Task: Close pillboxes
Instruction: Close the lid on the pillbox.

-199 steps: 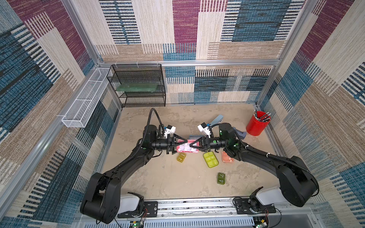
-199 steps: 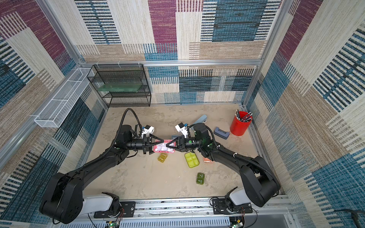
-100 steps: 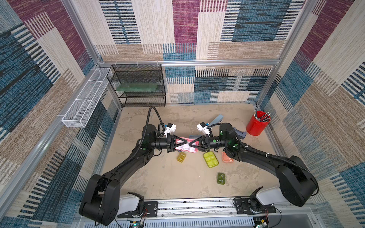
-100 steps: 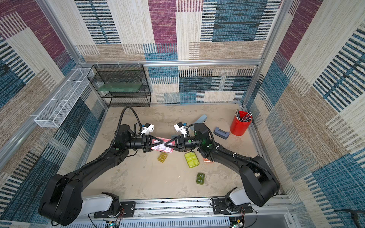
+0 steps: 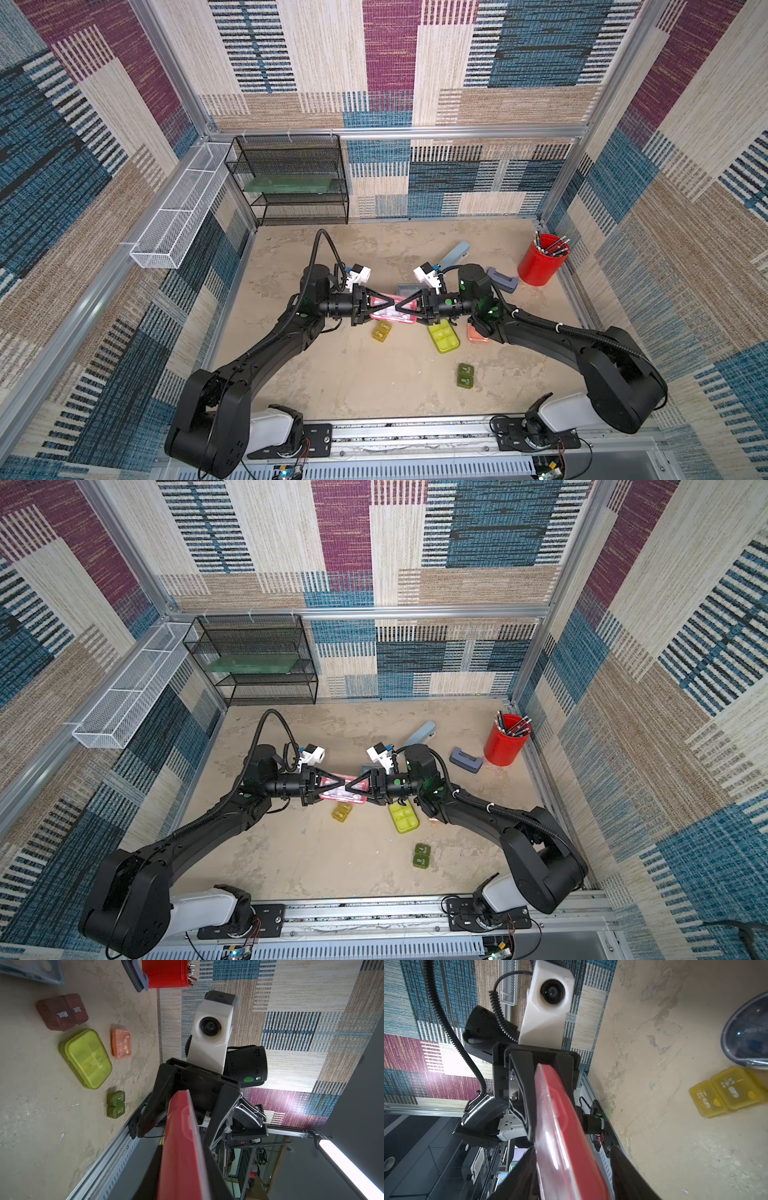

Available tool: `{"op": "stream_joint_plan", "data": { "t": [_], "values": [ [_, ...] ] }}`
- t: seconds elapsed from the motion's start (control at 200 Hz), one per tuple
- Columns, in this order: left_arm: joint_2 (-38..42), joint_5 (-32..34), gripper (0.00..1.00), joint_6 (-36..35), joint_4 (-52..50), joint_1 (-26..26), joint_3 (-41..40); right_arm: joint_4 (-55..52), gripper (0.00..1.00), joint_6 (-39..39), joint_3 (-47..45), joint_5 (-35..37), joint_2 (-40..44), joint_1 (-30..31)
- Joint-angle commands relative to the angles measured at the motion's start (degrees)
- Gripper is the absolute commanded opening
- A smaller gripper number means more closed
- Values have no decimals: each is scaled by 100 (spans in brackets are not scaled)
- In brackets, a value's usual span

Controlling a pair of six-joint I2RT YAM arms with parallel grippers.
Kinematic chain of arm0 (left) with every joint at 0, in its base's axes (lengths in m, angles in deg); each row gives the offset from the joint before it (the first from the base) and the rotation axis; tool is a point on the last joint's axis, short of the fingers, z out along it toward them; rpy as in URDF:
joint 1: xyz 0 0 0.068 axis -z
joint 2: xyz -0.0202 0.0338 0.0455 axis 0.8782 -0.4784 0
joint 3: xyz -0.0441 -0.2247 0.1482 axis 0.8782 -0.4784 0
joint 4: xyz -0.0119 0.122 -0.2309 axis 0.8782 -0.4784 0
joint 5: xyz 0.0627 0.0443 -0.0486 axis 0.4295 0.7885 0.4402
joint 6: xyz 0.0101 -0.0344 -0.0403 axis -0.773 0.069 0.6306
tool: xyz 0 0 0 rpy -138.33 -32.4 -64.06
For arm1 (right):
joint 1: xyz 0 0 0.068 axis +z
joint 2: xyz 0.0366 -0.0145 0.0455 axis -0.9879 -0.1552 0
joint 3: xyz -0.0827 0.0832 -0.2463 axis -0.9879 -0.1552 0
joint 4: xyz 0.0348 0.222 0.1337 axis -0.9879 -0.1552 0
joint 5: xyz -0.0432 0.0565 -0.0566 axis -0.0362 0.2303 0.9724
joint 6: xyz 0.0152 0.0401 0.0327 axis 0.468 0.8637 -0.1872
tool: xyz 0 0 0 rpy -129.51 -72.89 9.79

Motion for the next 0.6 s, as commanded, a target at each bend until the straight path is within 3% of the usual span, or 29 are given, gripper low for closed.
{"op": "stream_joint_plan", "data": {
  "t": [0.0, 0.295, 0.476, 0.596],
  "values": [
    [55, 42, 9, -173, -100, -13, -22, -31, 62, -110, -108, 97, 133, -54],
    [-16, 120, 3, -640, -764, -11, 28, -747, 89, -420, -546, 352, 788, -422],
    [92, 486, 3, -2664, -3244, 193, 580, -3695, 96, -1874, 137, 1381, 1170, -1102],
    [73, 599, 2, -2778, -3337, 400, 278, -4555, 100, -2408, 571, 1738, 1279, -1413]
  ]
}}
